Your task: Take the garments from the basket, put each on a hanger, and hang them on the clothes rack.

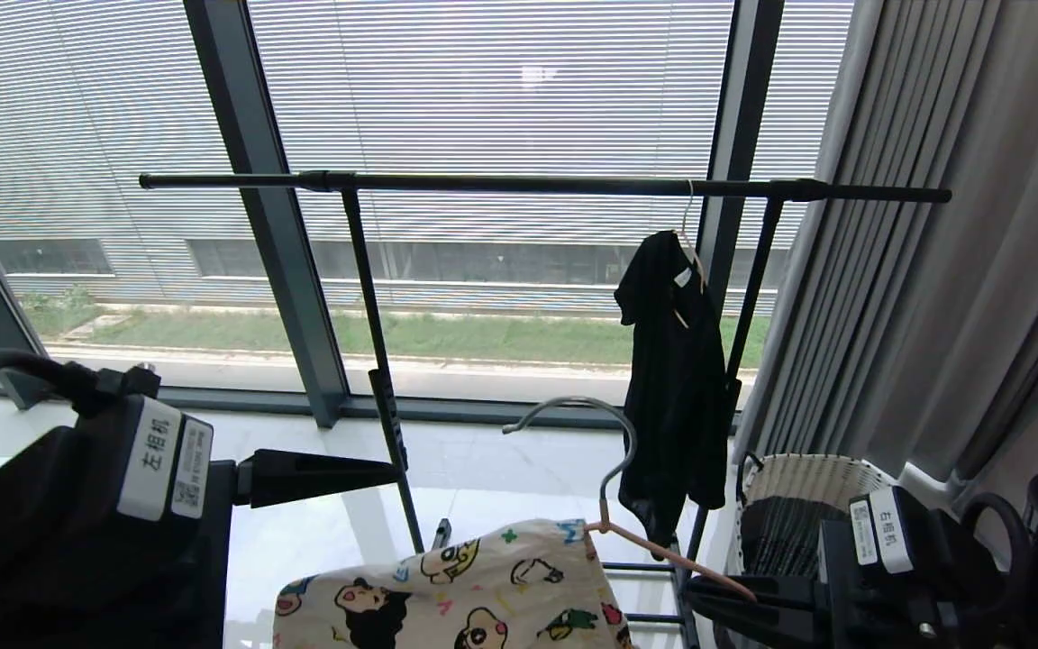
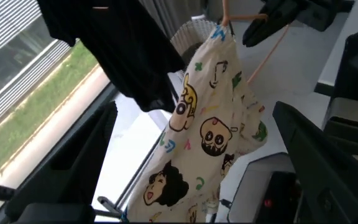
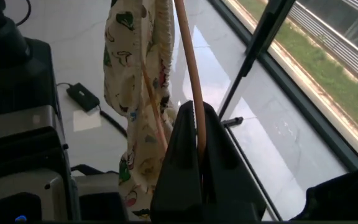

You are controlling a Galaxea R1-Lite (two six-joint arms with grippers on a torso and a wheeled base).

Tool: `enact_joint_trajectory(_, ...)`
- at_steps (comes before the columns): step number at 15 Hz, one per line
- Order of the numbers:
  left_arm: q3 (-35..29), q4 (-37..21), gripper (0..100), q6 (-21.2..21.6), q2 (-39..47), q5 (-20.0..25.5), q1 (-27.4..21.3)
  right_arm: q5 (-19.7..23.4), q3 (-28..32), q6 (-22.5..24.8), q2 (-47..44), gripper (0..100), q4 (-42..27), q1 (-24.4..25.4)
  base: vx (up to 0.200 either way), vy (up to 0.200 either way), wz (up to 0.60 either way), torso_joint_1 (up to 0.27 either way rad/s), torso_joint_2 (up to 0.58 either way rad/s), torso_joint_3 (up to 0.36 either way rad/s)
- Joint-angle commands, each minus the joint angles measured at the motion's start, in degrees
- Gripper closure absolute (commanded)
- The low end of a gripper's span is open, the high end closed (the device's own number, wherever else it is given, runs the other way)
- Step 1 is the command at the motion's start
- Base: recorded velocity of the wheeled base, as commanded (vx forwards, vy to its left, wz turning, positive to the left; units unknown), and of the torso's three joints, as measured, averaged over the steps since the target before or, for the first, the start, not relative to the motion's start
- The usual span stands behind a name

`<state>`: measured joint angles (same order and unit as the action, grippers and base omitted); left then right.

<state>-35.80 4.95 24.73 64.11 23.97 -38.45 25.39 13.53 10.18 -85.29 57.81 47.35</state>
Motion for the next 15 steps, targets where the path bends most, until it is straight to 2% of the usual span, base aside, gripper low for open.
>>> enact_joint_trajectory(1,2.4,0.1,0,0.2,1.4,0.5,-0.4,1.8,-1.9,1.6,0.6,100,0.0,0.0,0.000,0.000,0.00,0.000,0.00,0.000)
enact_joint_trajectory(3,4.5,0.1,0,0.2,3.4,0.5,-0.5,3.7,-2.0,3.6,0.4,100,0.0,0.6,0.000,0.000,0.00,0.000,0.00,0.000)
enact_joint_trajectory(8,6.1,0.2,0,0.1,8.8,-0.1,-5.0,3.4,-0.5,3.4,0.4,100,0.0,2.0,0.000,0.000,0.00,0.000,0.00,0.000)
enact_joint_trajectory(10,6.0,0.8,0,-0.6,10.6,-4.0,-4.6,3.3,-0.2,3.4,0.7,100,0.0,2.7,0.000,0.000,0.00,0.000,0.00,0.000)
enact_joint_trajectory(12,6.0,1.3,0,-1.2,11.0,-5.2,-4.6,3.3,-0.1,3.4,1.0,100,0.0,3.3,0.000,0.000,0.00,0.000,0.00,0.000)
enact_joint_trajectory(13,6.0,2.3,100,-1.3,11.0,-5.2,-4.6,3.3,-0.1,3.4,1.0,100,0.0,3.8,0.000,0.000,0.00,0.000,0.00,0.000)
enact_joint_trajectory(15,6.0,3.1,100,-1.3,11.3,-5.4,-4.6,3.0,0.0,3.4,1.0,100,0.0,4.2,0.000,0.000,0.00,0.000,0.00,0.000)
